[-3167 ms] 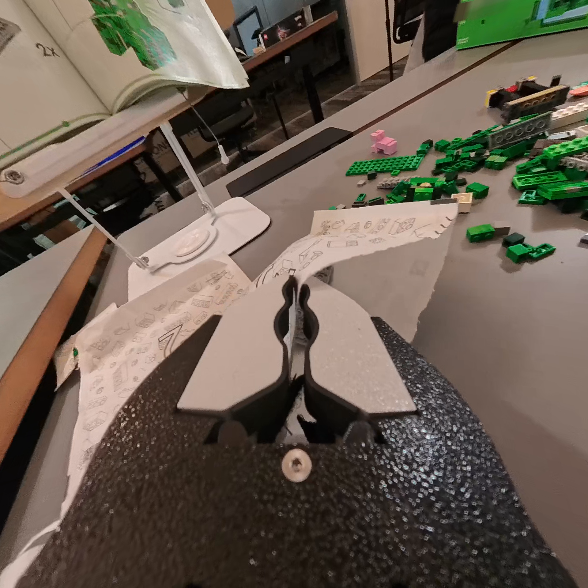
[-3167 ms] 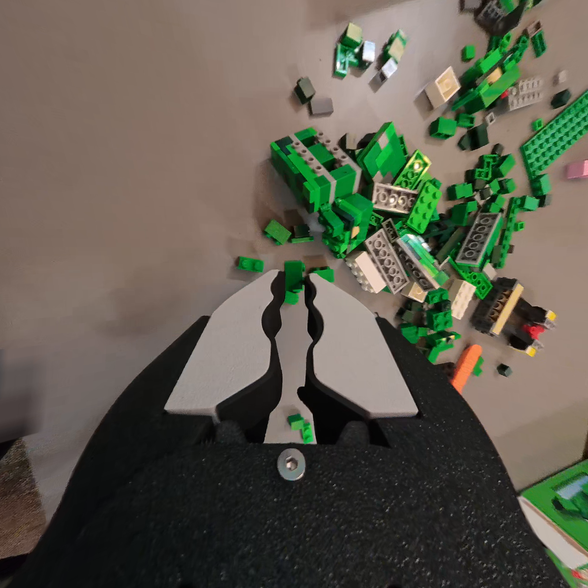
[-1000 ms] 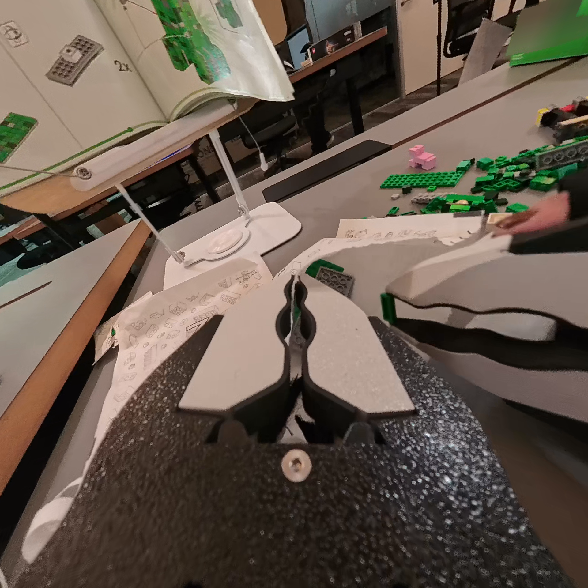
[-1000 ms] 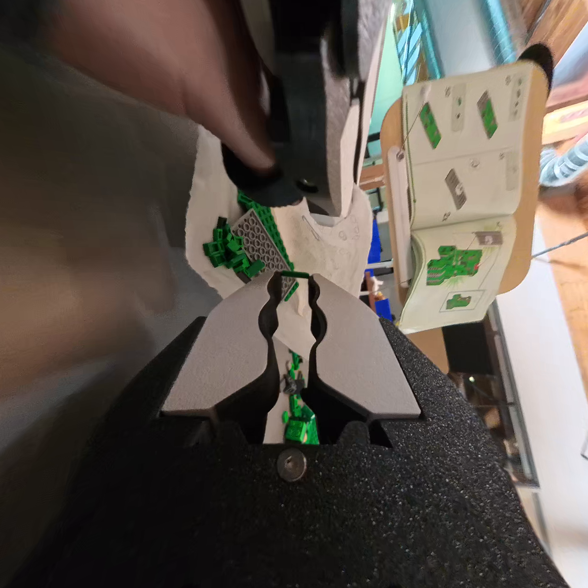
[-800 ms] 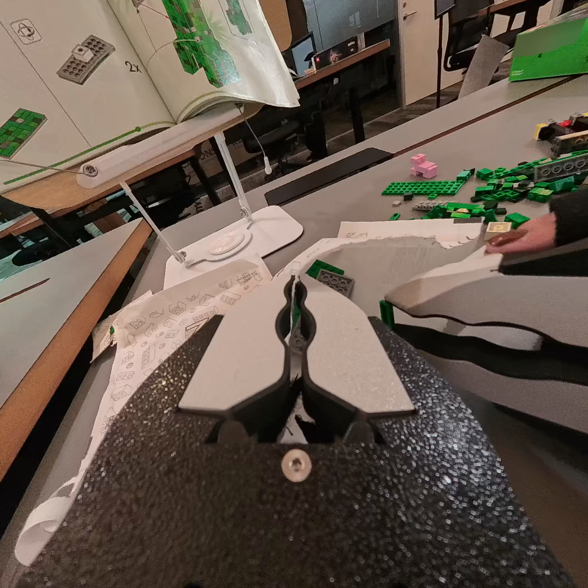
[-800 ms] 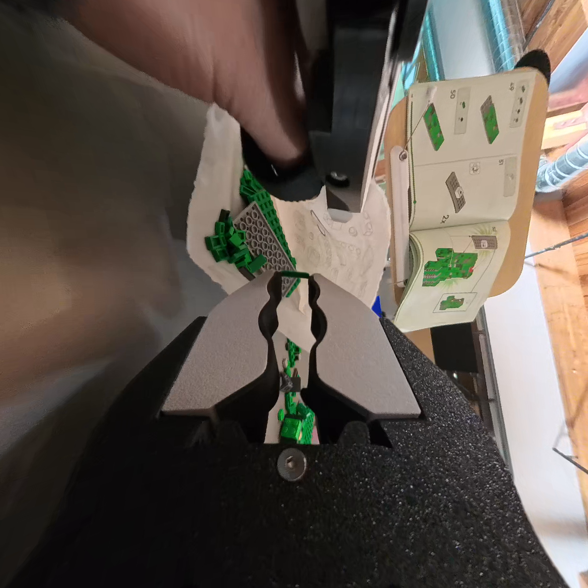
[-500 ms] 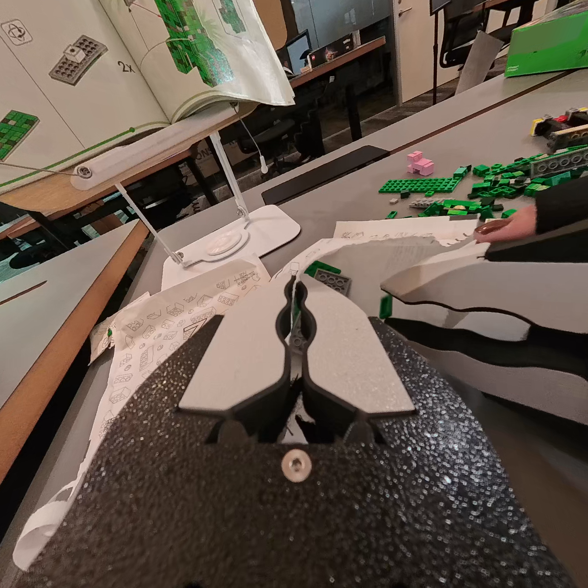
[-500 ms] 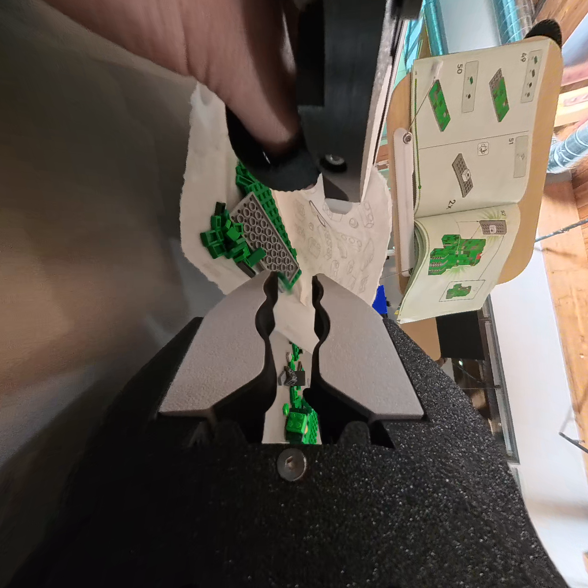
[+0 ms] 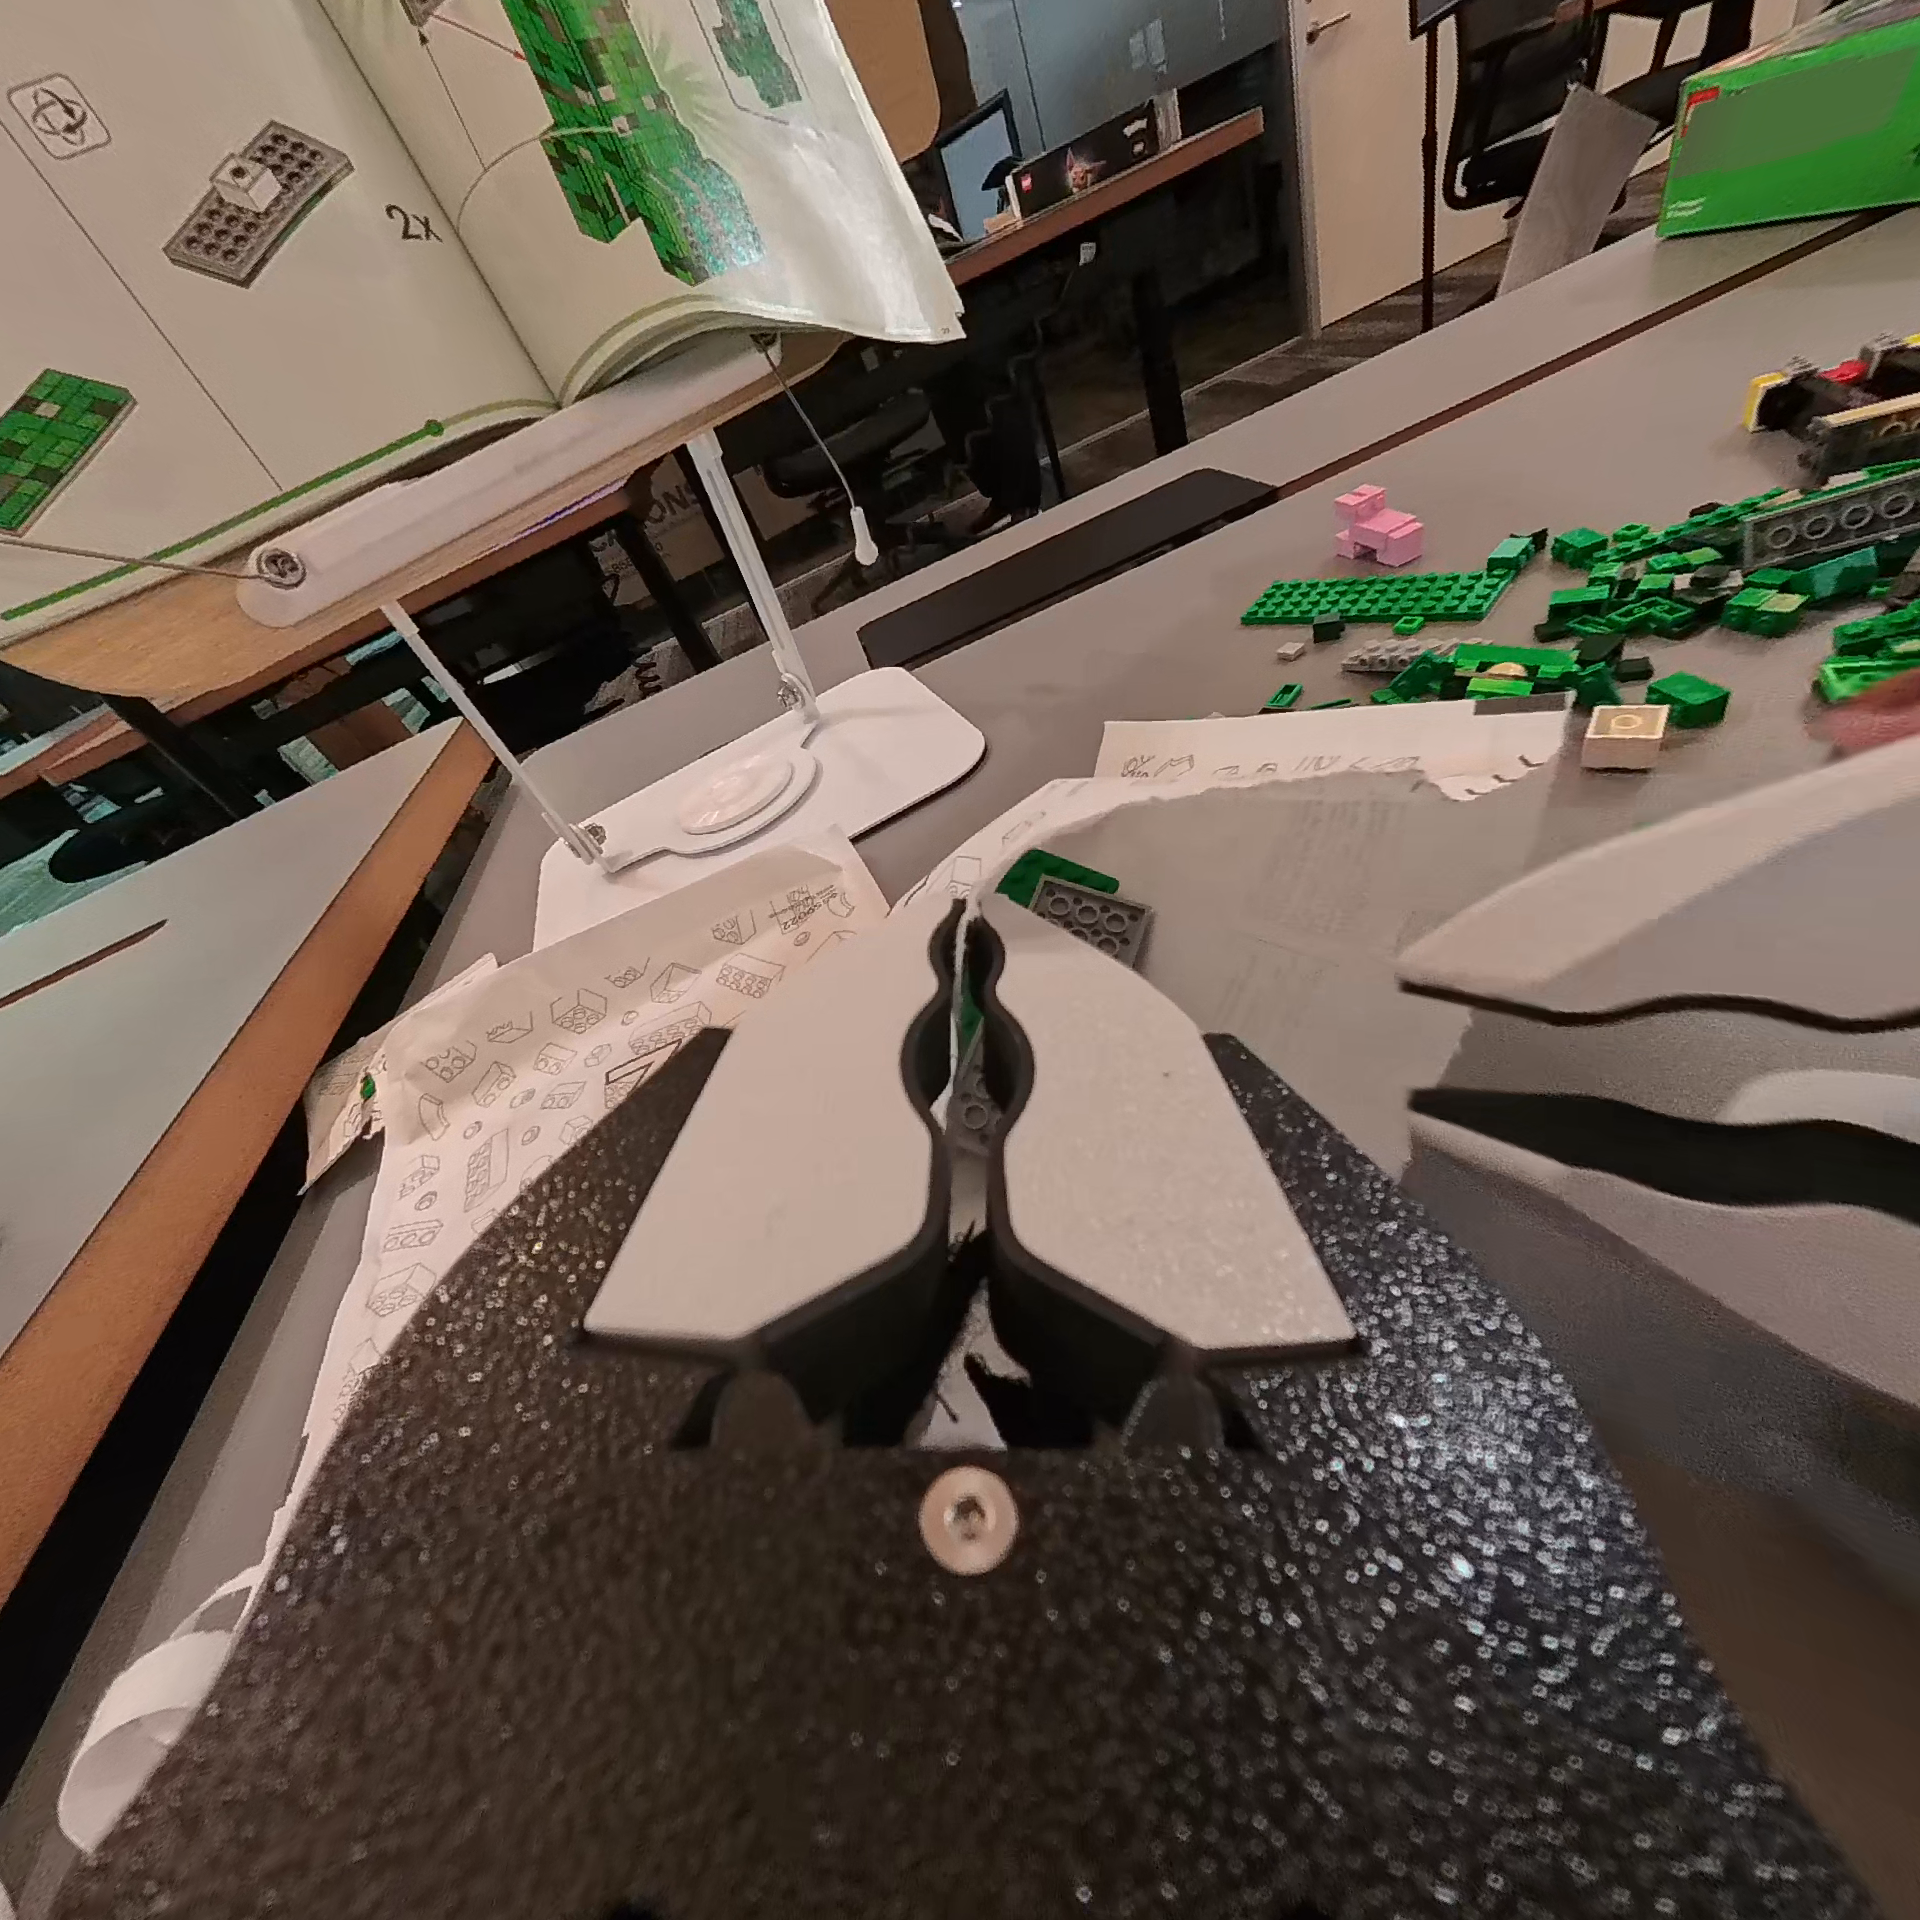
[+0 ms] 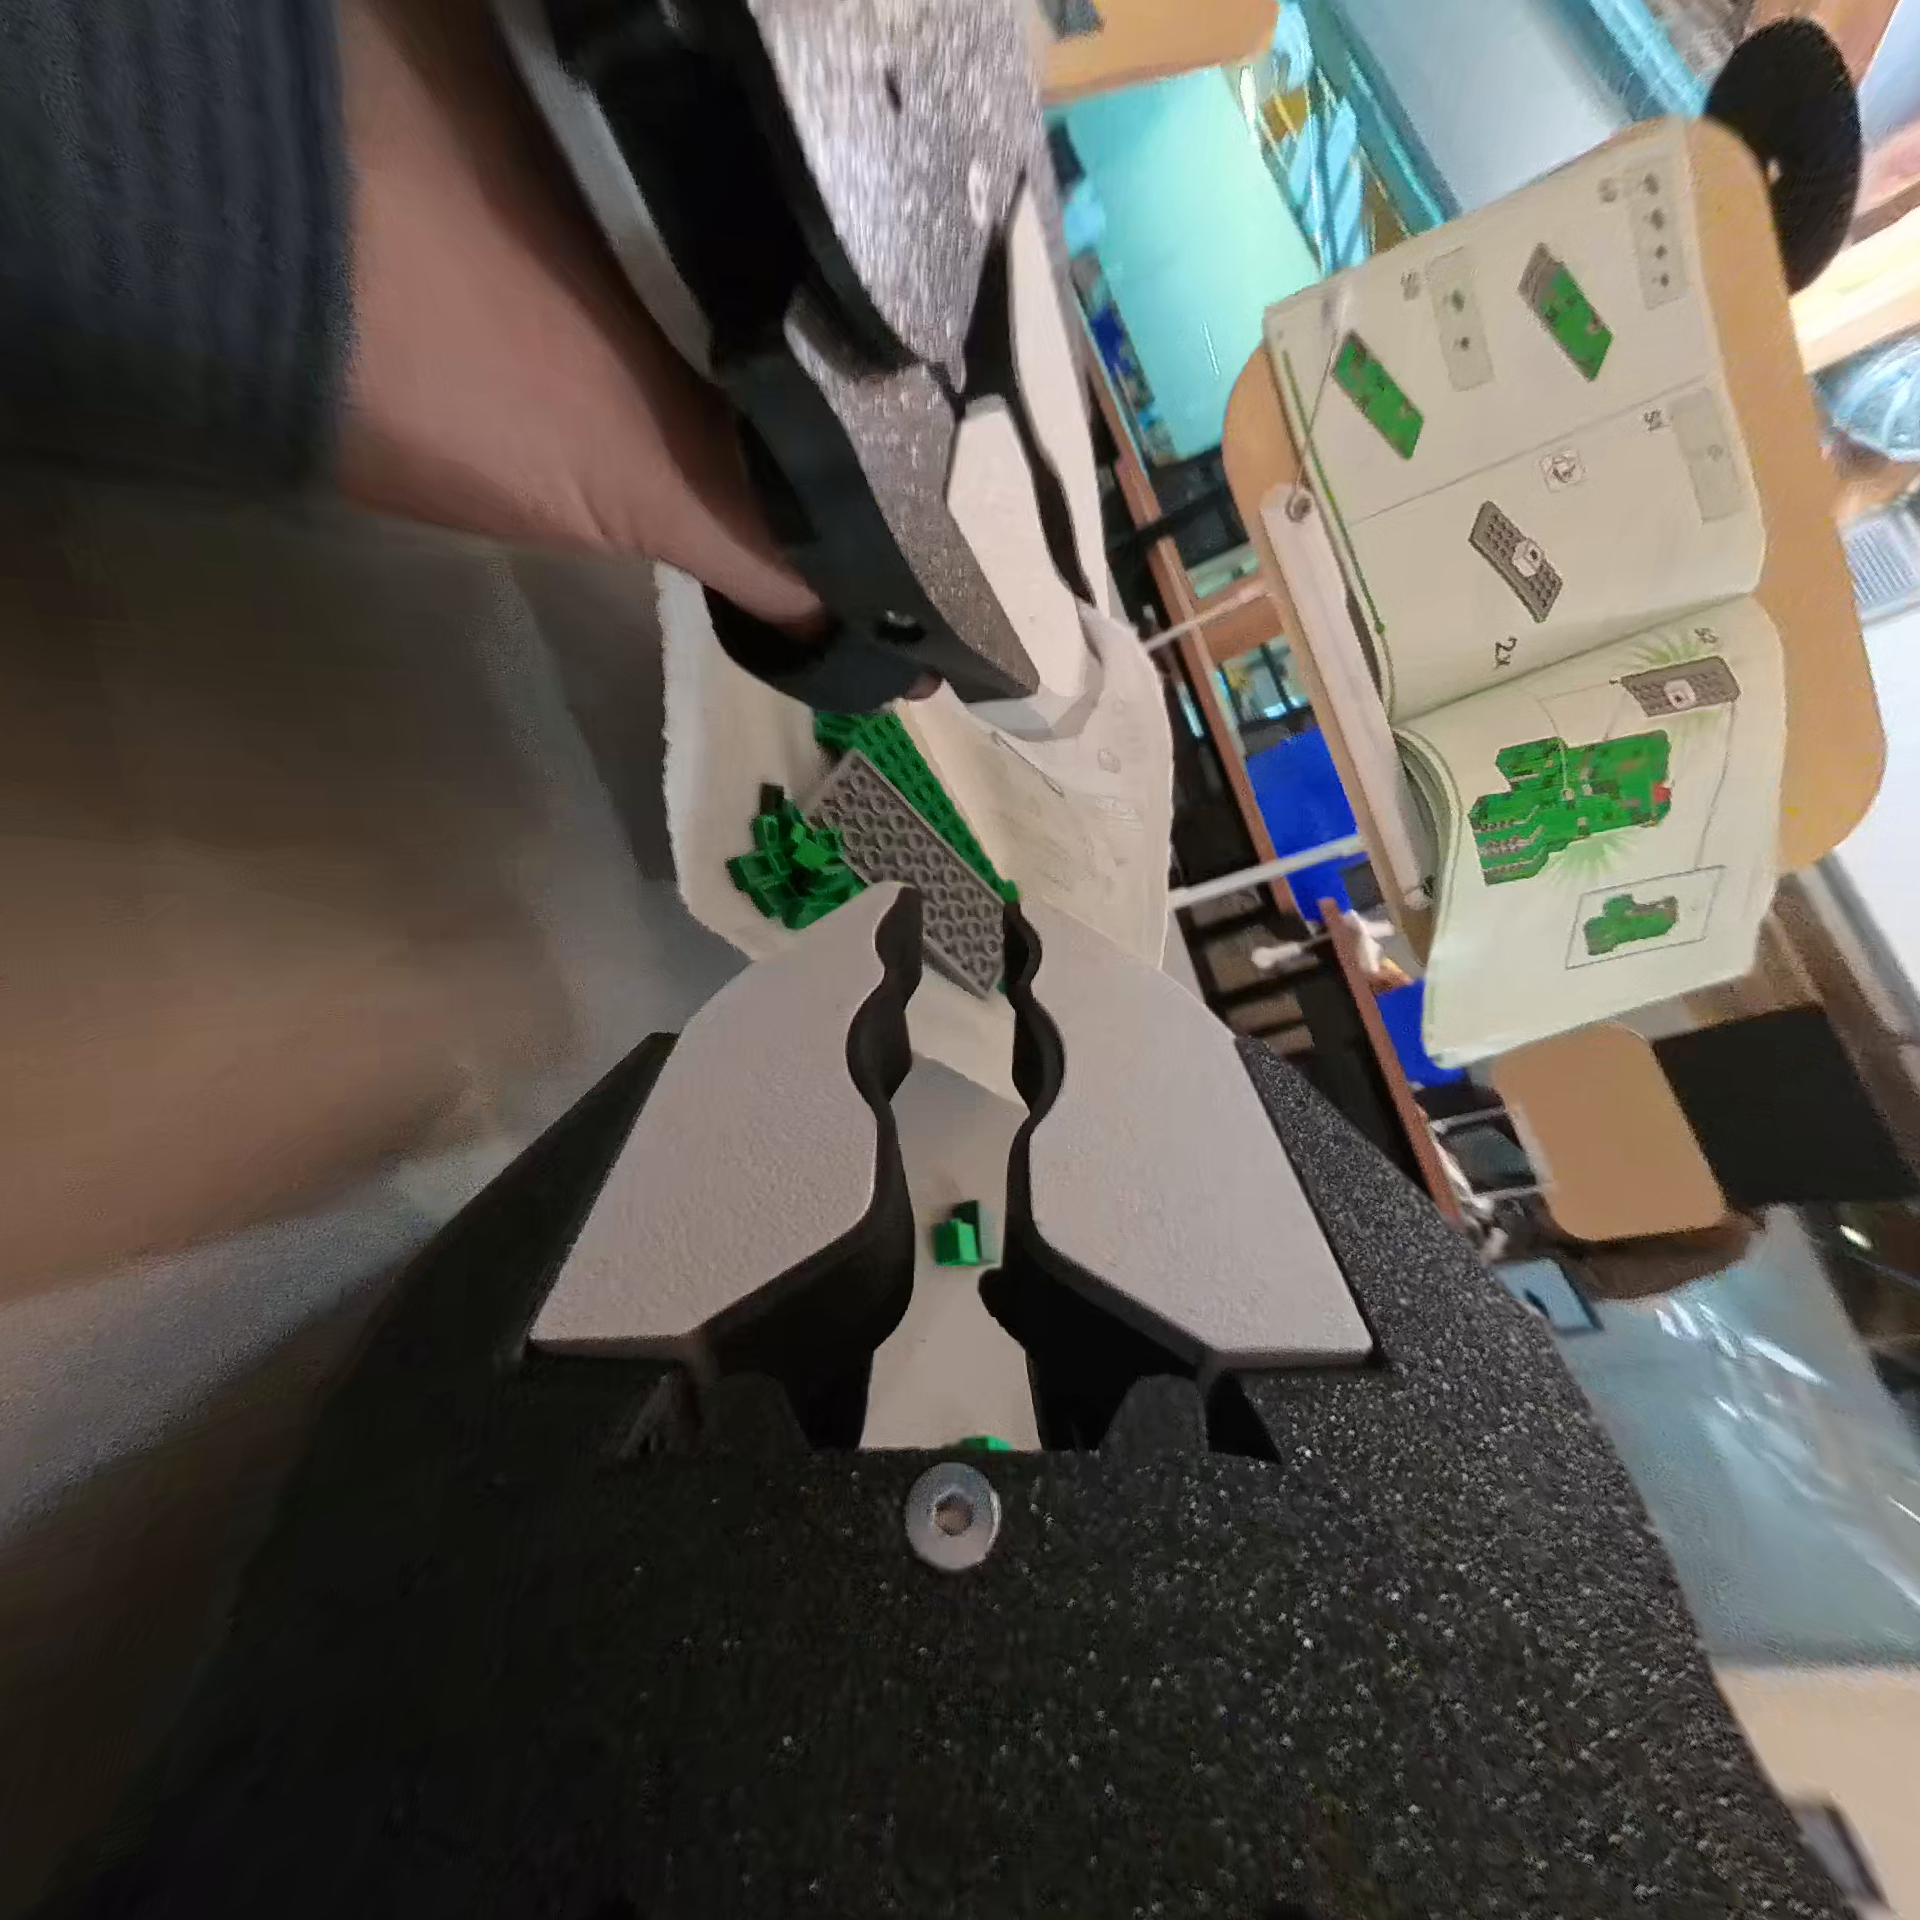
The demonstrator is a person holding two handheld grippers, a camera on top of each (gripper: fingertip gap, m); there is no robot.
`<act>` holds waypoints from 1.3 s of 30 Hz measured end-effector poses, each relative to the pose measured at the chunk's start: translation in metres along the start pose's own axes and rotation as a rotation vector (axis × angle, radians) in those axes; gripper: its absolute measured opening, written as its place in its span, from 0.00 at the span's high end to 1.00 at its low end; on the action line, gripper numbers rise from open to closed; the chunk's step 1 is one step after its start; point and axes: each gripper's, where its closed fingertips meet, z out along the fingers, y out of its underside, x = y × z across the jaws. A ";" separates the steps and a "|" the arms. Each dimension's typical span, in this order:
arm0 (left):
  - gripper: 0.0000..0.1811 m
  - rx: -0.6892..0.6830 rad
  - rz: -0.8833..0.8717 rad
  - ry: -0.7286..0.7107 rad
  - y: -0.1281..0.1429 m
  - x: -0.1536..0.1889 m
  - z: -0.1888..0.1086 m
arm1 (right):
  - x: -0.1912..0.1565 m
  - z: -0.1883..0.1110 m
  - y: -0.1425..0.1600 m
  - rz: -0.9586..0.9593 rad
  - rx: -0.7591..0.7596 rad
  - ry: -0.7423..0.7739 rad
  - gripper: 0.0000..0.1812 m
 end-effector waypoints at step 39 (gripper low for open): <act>1.00 -0.019 0.046 0.005 0.002 0.006 0.002 | 0.020 -0.034 -0.013 0.431 0.279 -0.029 1.00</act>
